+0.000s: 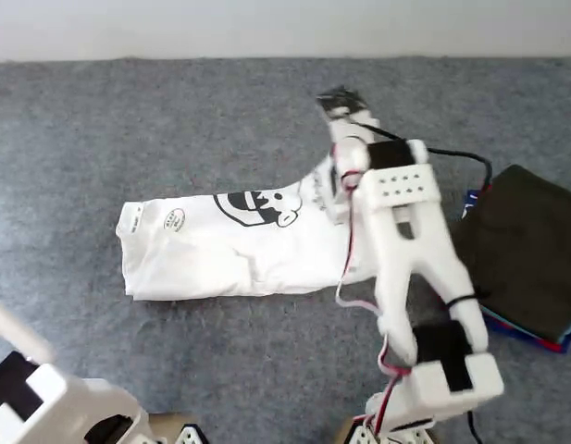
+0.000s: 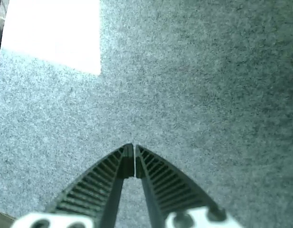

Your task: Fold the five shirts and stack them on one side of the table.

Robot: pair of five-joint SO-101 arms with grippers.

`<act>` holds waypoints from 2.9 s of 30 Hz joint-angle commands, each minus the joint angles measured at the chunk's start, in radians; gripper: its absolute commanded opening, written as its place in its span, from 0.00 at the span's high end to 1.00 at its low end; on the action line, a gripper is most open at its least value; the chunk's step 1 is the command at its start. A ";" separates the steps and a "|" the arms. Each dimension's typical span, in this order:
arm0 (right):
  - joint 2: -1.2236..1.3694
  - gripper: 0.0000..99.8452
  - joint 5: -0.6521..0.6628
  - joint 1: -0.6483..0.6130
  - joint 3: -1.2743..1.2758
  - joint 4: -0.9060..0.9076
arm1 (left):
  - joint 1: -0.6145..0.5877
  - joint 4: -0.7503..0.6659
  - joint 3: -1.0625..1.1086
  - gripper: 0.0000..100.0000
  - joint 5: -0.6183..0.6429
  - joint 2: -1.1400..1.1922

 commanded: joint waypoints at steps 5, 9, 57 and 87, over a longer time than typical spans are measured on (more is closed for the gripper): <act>-0.105 0.99 0.011 -0.318 -0.031 -0.081 | 0.011 -0.003 -0.012 0.98 -0.003 -0.055; -0.030 0.99 0.014 -0.438 -0.031 -0.245 | 0.026 -0.026 -0.007 0.98 0.000 -0.054; 1.001 0.99 0.114 -0.394 -1.126 0.294 | 0.054 -0.037 -0.007 0.98 0.103 -0.106; 0.776 0.99 0.038 -0.452 -1.094 0.452 | -0.041 -0.038 -0.005 0.98 0.109 -0.167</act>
